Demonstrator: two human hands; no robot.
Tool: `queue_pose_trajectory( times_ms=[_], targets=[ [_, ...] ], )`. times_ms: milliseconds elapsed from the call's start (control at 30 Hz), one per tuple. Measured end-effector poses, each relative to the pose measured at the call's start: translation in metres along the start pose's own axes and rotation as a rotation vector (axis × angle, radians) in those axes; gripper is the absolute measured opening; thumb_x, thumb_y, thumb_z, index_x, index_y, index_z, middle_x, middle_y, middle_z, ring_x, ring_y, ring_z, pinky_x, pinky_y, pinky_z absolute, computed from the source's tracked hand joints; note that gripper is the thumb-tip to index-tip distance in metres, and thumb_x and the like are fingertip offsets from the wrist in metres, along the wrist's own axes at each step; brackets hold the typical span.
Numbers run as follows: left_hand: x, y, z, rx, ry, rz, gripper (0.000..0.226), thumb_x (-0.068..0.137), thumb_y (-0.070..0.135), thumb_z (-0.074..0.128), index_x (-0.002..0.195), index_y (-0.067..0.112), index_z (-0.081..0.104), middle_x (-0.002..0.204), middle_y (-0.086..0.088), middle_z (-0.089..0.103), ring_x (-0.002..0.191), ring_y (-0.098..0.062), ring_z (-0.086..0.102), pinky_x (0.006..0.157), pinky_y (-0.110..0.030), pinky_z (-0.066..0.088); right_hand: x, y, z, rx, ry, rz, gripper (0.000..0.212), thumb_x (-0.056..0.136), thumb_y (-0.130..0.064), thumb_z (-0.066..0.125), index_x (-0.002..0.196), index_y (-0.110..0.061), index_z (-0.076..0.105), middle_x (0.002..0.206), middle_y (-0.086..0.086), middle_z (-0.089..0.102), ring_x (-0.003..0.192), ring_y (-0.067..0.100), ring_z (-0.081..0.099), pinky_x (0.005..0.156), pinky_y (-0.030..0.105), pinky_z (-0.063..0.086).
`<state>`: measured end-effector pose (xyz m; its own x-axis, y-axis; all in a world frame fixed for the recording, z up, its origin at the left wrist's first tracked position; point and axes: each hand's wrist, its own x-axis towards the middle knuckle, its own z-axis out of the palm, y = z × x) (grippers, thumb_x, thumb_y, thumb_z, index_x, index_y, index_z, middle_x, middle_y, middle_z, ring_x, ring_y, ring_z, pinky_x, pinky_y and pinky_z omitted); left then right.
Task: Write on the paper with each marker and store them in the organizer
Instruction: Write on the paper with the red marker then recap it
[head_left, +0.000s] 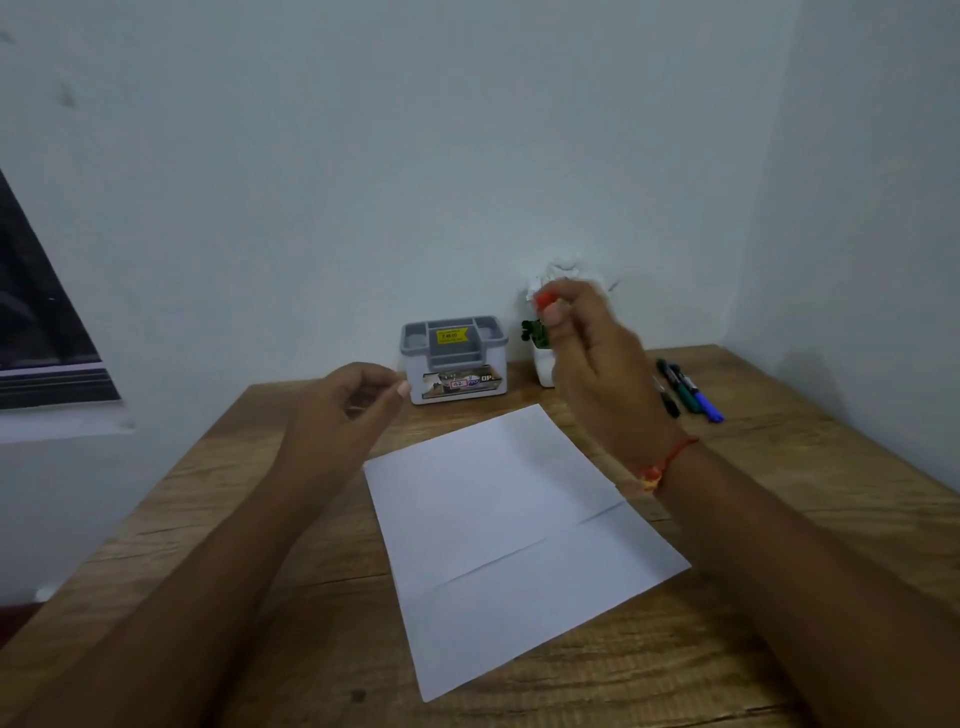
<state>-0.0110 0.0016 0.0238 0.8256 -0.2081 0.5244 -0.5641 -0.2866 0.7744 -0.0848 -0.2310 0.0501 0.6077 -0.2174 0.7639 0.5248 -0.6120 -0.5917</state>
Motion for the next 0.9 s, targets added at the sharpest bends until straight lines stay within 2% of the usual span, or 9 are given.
queue_pose_trajectory(
  times_ms=[67,167,300,367,433,533,700,833,900],
  targets=[
    [-0.003,0.006,0.003,-0.110,-0.034,-0.035,0.005,0.088,0.028,0.067,0.092,0.027,0.070,0.085,0.001,0.071,0.080,-0.012,0.067,0.074,-0.027,0.056,-0.006,0.001,0.012,-0.085,-0.165,-0.030,0.020,0.104,-0.033,0.051,0.095,-0.024,0.066,0.068,-0.004,0.060,0.064,0.010,0.054,0.053,0.018,0.039],
    [-0.008,0.012,0.010,-0.221,-0.098,-0.083,0.016,0.084,0.031,0.067,0.096,0.022,0.072,0.081,-0.001,0.072,0.072,-0.010,0.066,0.071,-0.023,0.058,-0.014,0.006,0.028,-0.212,-0.372,-0.012,0.032,0.103,-0.037,0.053,0.073,-0.028,0.057,0.055,-0.009,0.046,0.057,0.003,0.049,0.050,0.015,0.032],
    [-0.010,0.011,0.016,-0.271,-0.172,-0.119,0.023,0.082,0.030,0.066,0.100,0.018,0.074,0.084,-0.004,0.074,0.074,-0.011,0.066,0.071,-0.025,0.059,-0.024,0.011,0.041,-0.316,-0.536,-0.062,0.026,0.103,-0.033,0.051,0.089,-0.018,0.068,0.068,-0.009,0.057,0.060,0.006,0.051,0.052,0.018,0.032],
    [-0.009,0.009,0.018,-0.247,-0.199,-0.109,0.019,0.086,0.023,0.066,0.100,0.014,0.074,0.088,-0.008,0.074,0.074,-0.011,0.067,0.069,-0.022,0.057,-0.026,0.013,0.045,-0.334,-0.542,-0.088,0.029,0.103,-0.036,0.049,0.102,-0.018,0.072,0.076,-0.006,0.065,0.066,0.009,0.055,0.057,0.023,0.039],
    [-0.009,0.008,0.019,-0.235,-0.222,-0.094,0.019,0.087,0.017,0.066,0.101,0.008,0.074,0.088,-0.010,0.074,0.073,-0.011,0.068,0.068,-0.021,0.056,-0.028,0.014,0.047,-0.313,-0.537,-0.101,0.032,0.103,-0.040,0.045,0.104,-0.021,0.071,0.080,-0.006,0.068,0.070,0.010,0.058,0.062,0.031,0.046],
    [-0.008,0.006,0.019,-0.244,-0.228,-0.116,0.018,0.087,0.012,0.066,0.101,0.002,0.074,0.088,-0.014,0.074,0.072,-0.011,0.067,0.068,-0.020,0.057,-0.030,0.016,0.050,-0.297,-0.536,-0.090,0.033,0.103,-0.040,0.043,0.108,-0.023,0.071,0.085,-0.006,0.071,0.075,0.010,0.061,0.066,0.033,0.049],
    [-0.008,0.004,0.019,-0.282,-0.228,-0.155,0.013,0.088,0.010,0.064,0.096,0.007,0.075,0.084,-0.009,0.074,0.071,-0.010,0.067,0.069,-0.021,0.058,-0.031,0.016,0.053,-0.316,-0.520,-0.070,0.030,0.104,-0.038,0.046,0.111,-0.026,0.072,0.088,-0.006,0.072,0.076,0.009,0.061,0.064,0.030,0.045],
    [-0.006,0.004,0.018,-0.310,-0.222,-0.179,0.016,0.089,0.011,0.064,0.101,0.005,0.074,0.088,-0.010,0.075,0.073,-0.010,0.068,0.070,-0.019,0.056,-0.030,0.013,0.050,-0.392,-0.495,-0.083,0.036,0.102,-0.049,0.041,0.119,-0.034,0.068,0.090,-0.010,0.073,0.076,0.010,0.063,0.063,0.038,0.050],
    [-0.006,0.004,0.017,-0.304,-0.224,-0.173,0.016,0.089,0.011,0.064,0.101,0.007,0.074,0.088,-0.009,0.075,0.075,-0.009,0.068,0.072,-0.019,0.057,-0.030,0.012,0.051,-0.362,-0.509,-0.072,0.033,0.103,-0.047,0.043,0.120,-0.034,0.068,0.085,-0.012,0.069,0.072,0.005,0.058,0.060,0.032,0.045]
  ],
)
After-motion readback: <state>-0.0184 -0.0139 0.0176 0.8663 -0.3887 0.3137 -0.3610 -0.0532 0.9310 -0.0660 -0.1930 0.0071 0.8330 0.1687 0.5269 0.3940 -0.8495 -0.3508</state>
